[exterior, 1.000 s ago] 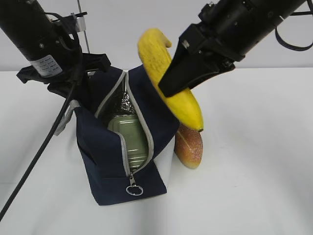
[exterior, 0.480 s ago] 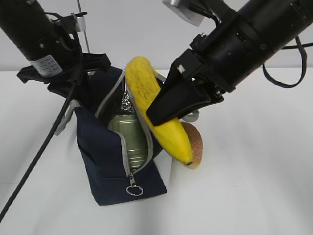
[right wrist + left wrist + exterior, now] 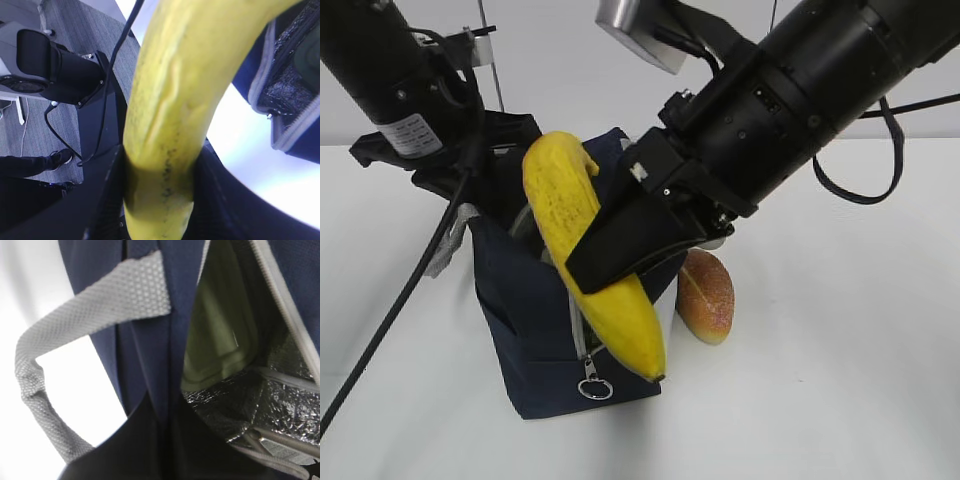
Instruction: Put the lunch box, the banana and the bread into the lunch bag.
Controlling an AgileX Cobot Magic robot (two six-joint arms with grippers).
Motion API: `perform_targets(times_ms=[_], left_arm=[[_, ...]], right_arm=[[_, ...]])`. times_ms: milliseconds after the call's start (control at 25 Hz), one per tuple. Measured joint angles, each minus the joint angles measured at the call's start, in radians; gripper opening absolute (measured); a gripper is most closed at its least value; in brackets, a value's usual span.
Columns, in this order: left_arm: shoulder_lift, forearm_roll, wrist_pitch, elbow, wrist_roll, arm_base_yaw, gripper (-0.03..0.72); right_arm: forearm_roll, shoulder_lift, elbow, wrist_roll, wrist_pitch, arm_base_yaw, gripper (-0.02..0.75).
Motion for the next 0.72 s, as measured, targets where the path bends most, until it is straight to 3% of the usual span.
perform_targets(times_ms=[720], left_arm=[[0.0, -0.017, -0.006, 0.0, 0.0, -0.001, -0.003]], right_arm=[[0.075, 0.199, -0.002, -0.044, -0.01, 0.01, 0.308]])
